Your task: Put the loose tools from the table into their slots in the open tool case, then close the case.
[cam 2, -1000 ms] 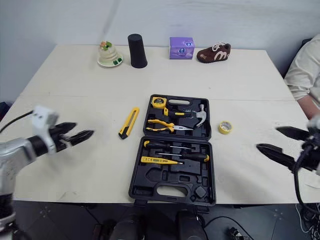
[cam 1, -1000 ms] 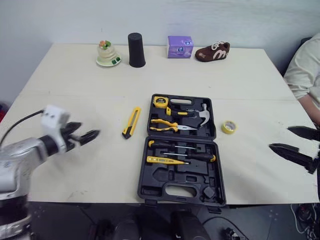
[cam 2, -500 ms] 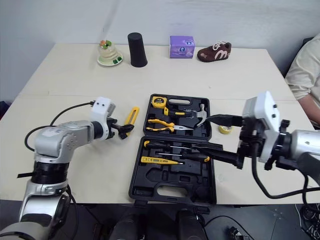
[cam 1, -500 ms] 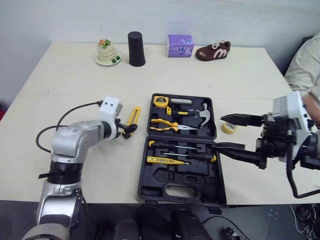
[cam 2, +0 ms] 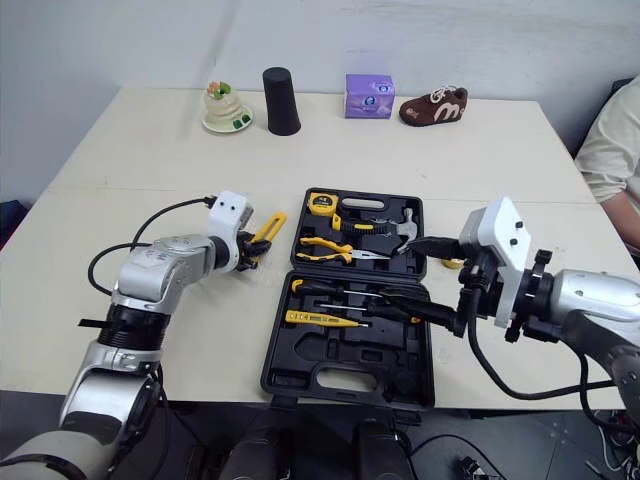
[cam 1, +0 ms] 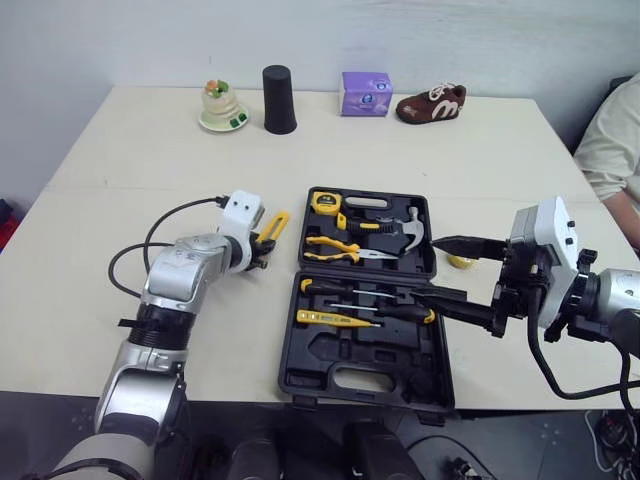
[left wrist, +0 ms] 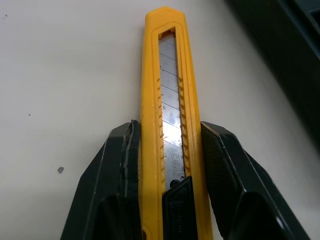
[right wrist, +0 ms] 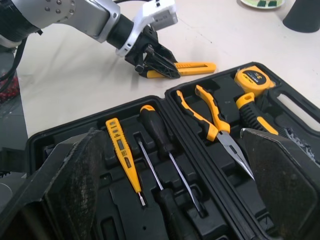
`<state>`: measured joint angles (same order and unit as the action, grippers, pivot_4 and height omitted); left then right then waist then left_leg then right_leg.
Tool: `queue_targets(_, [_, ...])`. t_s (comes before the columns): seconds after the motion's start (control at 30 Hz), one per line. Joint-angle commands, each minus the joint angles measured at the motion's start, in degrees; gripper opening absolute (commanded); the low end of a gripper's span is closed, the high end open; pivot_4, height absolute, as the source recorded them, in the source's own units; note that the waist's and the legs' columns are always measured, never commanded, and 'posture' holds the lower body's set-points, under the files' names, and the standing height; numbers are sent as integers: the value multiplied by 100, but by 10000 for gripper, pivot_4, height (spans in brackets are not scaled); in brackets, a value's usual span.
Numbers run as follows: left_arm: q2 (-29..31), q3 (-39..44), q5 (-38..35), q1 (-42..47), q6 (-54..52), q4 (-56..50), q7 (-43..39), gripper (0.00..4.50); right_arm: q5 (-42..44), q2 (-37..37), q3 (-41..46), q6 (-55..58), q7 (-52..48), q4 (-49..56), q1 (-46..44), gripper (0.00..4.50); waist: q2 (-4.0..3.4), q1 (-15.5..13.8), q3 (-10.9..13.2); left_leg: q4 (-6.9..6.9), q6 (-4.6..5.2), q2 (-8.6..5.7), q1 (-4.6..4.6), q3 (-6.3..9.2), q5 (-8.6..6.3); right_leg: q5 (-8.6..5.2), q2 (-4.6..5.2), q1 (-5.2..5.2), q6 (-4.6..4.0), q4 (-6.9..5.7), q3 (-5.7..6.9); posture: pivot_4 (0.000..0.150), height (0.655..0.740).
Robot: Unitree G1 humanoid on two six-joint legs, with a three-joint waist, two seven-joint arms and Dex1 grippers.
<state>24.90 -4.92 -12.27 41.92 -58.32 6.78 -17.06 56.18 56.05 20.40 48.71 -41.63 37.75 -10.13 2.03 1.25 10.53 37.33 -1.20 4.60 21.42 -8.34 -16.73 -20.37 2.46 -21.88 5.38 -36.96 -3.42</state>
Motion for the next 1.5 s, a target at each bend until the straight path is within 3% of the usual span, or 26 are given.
queue_targets(0.03, [582,-212,-53,-113,471,-516,-954,12322,56,154,486,-21,-74,141,219,45000,0,19,0,-1,-1,2,1,-2,1,0,-2,-3,0,0,1,1500,7304])
queue_targets(0.2, [1850,-586,-945,-142,566,-1739,-3382,12322,212,410,1161,210,-470,318,1038,45000,1,31,1,-8,-9,8,41,-19,5,-1,-9,-57,-2,-9,2,1500,7304])
queue_targets(0.4, [2176,-1243,-1511,117,507,-2685,-4834,12322,305,600,1946,387,-1270,783,2236,45000,-4,-105,2,20,-4,3,76,-5,4,-1,-27,-69,0,-7,11,1500,7304])
queue_targets(0.67, [1373,-2212,-1281,278,102,-3014,-4388,12322,-29,638,2306,319,-1765,1057,3038,45000,-3,-93,3,62,14,2,79,5,1,20,-72,-53,23,-11,-18,1500,7304])
queue_targets(0.97, [557,-3367,-345,474,288,-2639,-3793,12322,-550,331,2920,129,-2134,908,3818,45000,-3,-100,2,68,13,0,84,9,1,19,-85,-56,20,-14,-55,1500,7304])
queue_targets(1.17, [631,-3648,-178,503,137,-2626,-3855,12322,-682,209,2962,50,-2164,931,3982,45000,-4,-92,2,70,12,1,81,9,1,18,-88,-54,18,-17,-58,1500,7304])
queue_targets(1.4, [918,-3219,-420,650,170,-2768,-4223,43100,-769,126,2915,-28,-2107,889,3958,45000,-5,-97,2,75,10,5,75,9,3,15,-85,-56,12,-38,-59,1500,7304])
queue_targets(1.5, [762,-2818,-521,531,853,-2710,-4280,44589,-822,103,2870,-89,-2101,853,3949,45000,-4,-111,2,81,13,3,76,11,5,15,-79,-55,12,-42,-57,1500,7304])
